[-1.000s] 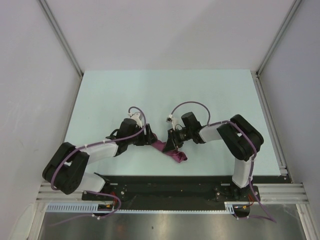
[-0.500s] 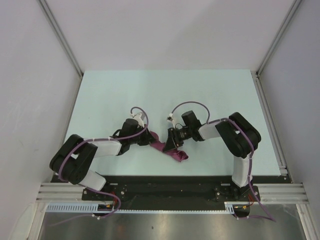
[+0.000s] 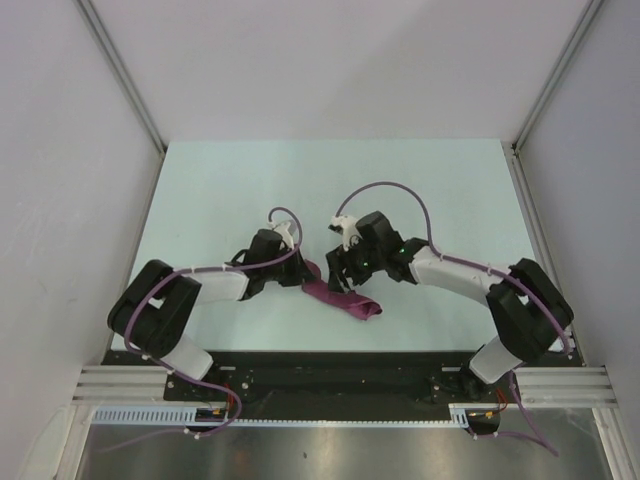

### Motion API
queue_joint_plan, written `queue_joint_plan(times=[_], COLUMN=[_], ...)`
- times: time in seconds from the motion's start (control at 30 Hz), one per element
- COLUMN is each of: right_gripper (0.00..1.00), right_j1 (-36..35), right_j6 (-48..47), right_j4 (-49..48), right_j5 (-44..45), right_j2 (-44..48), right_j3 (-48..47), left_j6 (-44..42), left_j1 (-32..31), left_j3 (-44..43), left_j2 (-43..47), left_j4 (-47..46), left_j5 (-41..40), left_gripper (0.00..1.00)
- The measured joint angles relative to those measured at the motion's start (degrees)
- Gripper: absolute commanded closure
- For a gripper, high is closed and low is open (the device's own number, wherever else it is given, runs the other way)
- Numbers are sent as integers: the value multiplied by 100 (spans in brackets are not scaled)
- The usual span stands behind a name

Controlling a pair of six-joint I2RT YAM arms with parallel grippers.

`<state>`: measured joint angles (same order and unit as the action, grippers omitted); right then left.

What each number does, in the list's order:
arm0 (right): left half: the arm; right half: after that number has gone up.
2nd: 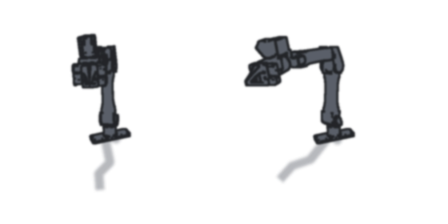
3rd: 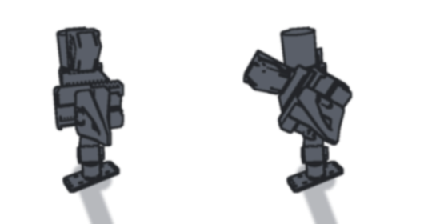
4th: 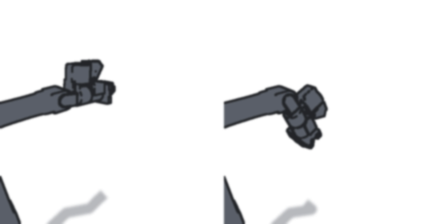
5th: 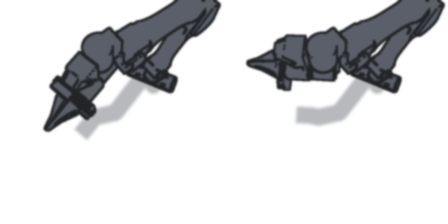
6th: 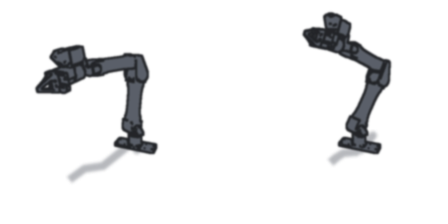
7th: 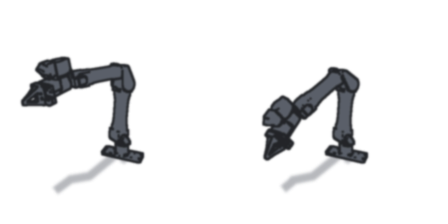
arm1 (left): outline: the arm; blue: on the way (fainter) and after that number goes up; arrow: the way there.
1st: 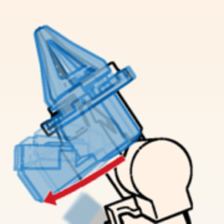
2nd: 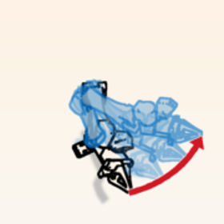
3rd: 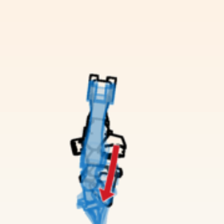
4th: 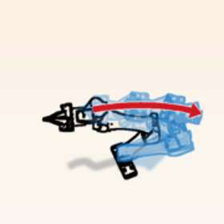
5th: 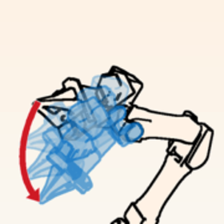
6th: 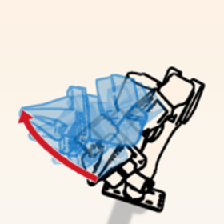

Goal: Fold the napkin, place the utensils inside, and roll it up
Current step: Roll the napkin with the utensil

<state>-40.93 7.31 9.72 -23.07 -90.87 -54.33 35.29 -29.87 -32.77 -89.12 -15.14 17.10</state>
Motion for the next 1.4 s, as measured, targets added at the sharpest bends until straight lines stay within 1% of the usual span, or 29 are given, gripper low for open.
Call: queue_joint_plan(times=[0.17, 0.27, 0.47, 0.6, 0.7, 0.8, 0.83, 0.9, 0.93, 1.0, 1.03, 1.13, 1.17, 1.23, 1.4], right_gripper=[24, 26, 27, 28, 31, 42, 47, 54, 61, 65, 68, 72, 72, 73, 73], right_j1=[-1320, -1834, -2129, -2168, -2096, -1904, -1816, -1648, -1563, -1410, -1338, -1045, -903, -577, 70], right_j6=[-481, -734, -1045, -1176, -1211, -1215, -1209, -1200, -1185, -1167, -1143, -1060, -1008, -844, -444], right_j4=[-181, -238, -343, -474, -551, -575, -577, -579, -579, -595, -601, -636, -658, -708, -881], right_j5=[1683, 2369, 3285, 3576, 3606, 3477, 3386, 3174, 3023, 2710, 2557, 1967, 1718, 1121, -168], right_j2=[393, 374, 13, -201, -304, -385, -409, -446, -463, -492, -496, -527, -531, -568, -809], right_j3=[197, 409, 479, 479, 479, 479, 479, 479, 479, 479, 479, 479, 479, 483, 472], left_j6=[-76, -87, -116, -131, -136, -144, -149, -197, -219, -262, -269, -280, -282, -282, -284], left_j1=[0, 0, 0, 0, 0, 0, 0, 2, 2, 13, 31, 122, 188, 361, 667], left_j3=[-131, -186, -258, -297, -323, -337, -337, -354, -378, -452, -496, -579, -592, -592, -411], left_j2=[-68, -92, -129, -140, -155, -162, -162, -162, -162, -162, -160, -59, 33, 264, 927], left_j4=[151, 221, 297, 361, 391, 398, 398, 420, 457, 557, 612, 745, 800, 907, 881], left_j5=[31, 48, 68, 70, 74, 83, 85, 81, 70, 24, 7, -39, -85, -216, -494], left_gripper=[100, 100, 100, 100, 100, 89, 79, 69, 54, 38, 27, 19, 18, 16, 16])
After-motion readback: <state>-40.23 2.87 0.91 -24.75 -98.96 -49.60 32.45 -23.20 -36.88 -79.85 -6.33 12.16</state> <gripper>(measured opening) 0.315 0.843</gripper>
